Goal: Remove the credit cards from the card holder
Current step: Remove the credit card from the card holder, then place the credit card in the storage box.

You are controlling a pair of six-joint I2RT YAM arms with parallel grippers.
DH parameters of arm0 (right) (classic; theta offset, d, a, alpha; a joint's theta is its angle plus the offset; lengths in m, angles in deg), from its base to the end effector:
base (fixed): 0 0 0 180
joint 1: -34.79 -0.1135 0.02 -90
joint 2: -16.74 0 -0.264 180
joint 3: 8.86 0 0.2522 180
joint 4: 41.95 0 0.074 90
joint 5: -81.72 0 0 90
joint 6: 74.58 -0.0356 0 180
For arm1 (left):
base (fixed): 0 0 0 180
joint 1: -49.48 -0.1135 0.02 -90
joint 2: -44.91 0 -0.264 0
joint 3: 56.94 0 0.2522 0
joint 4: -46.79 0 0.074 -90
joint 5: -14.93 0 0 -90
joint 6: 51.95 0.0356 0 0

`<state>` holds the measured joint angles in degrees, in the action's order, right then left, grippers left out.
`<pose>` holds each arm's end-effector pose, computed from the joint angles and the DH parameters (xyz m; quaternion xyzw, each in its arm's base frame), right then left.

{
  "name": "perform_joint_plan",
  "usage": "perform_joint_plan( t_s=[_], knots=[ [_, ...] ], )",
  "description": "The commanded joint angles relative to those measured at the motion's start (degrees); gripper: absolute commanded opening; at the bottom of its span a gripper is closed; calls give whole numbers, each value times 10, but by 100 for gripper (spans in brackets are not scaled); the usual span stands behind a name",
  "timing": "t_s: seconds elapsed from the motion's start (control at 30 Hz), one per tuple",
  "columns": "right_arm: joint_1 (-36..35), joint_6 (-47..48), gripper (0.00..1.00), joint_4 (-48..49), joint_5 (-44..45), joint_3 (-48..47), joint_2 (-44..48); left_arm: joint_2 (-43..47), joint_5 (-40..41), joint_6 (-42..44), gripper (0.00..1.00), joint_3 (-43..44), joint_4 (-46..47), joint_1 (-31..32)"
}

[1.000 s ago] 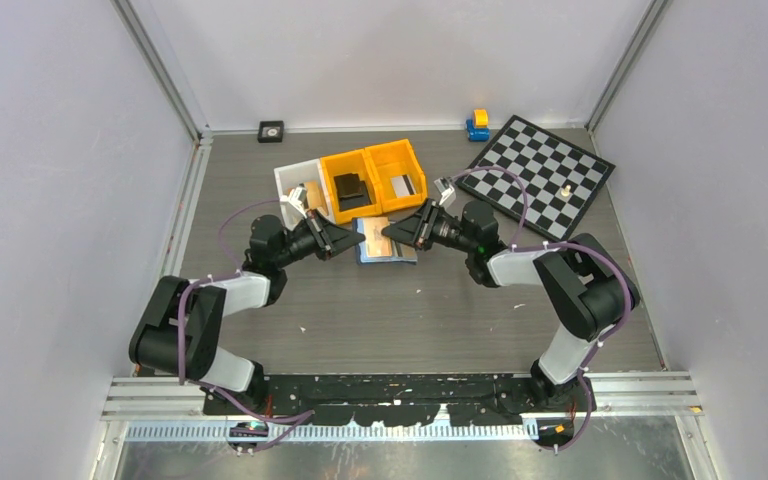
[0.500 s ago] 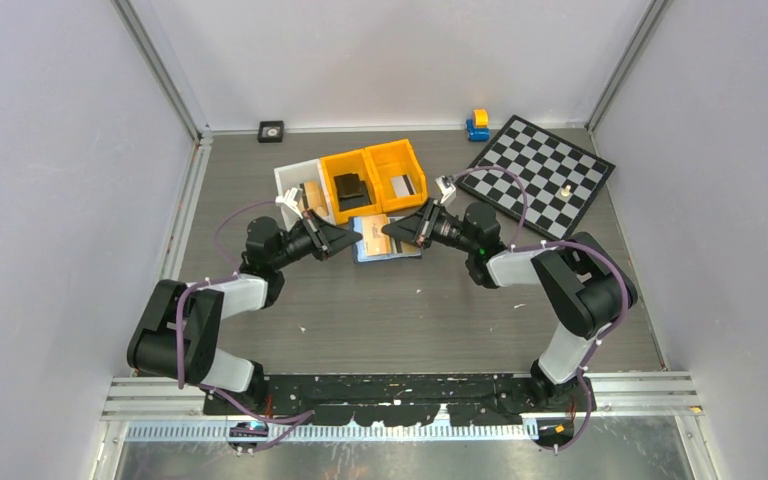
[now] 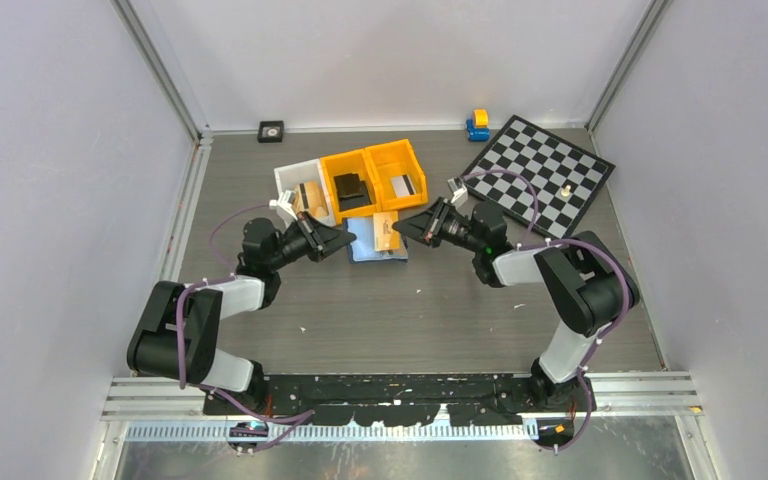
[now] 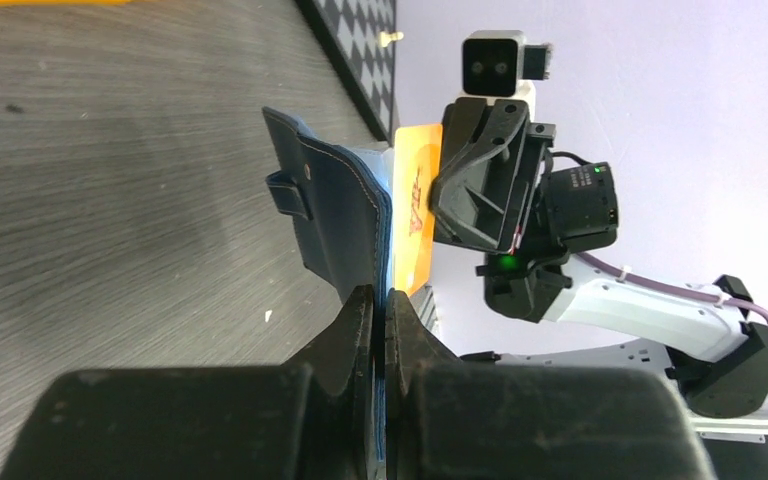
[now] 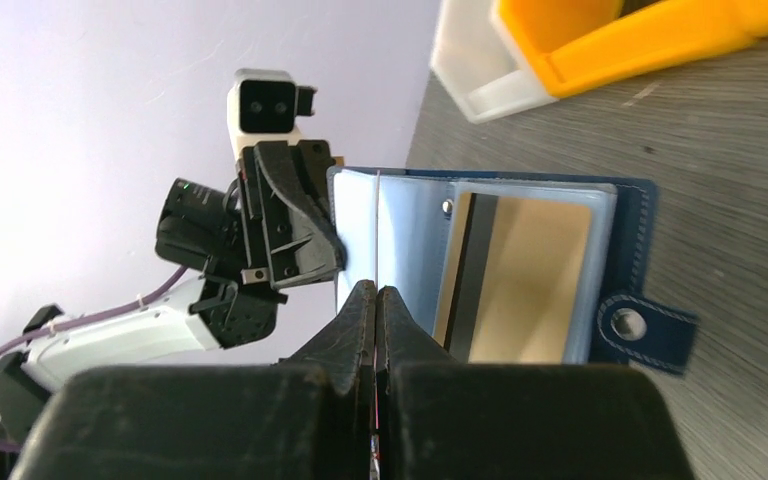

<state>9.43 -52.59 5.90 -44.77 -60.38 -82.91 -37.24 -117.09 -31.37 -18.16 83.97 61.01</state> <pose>0.2938 0.1627 0.1855 0.0391 0.7074 0.6397 0.2981 0.2570 -0.0767 0.1910 -0.1267 0.7239 -0.6077 0.3011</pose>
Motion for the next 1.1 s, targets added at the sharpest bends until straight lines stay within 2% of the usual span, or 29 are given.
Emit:
perform_joint_plan(
  t_s=[0.0,0.13,0.33,0.43,0.53,0.63,0.73,0.9,1.07],
  knots=[
    [22,49,1,-69,41,14,58,14,13,45,0,15,-54,-4],
    [28,113,1,-163,82,14,105,27,27,86,0,28,-122,-5],
    [27,145,1,-207,88,-3,131,95,86,175,0,50,-268,-5],
    [23,154,1,-243,90,-35,130,141,110,193,0,52,-310,-4],
    [10,186,0,-309,115,-87,123,198,168,212,0,54,-375,-5],
    [-3,202,0,-366,125,-151,85,259,231,229,0,52,-435,-4],
    [-13,189,0,-378,119,-201,43,324,273,232,0,41,-459,-5],
    [-54,203,0,-430,151,-305,-28,428,296,239,0,29,-477,-5],
    [-105,220,0,-494,178,-431,-116,505,320,263,0,54,-546,-5]
  ],
)
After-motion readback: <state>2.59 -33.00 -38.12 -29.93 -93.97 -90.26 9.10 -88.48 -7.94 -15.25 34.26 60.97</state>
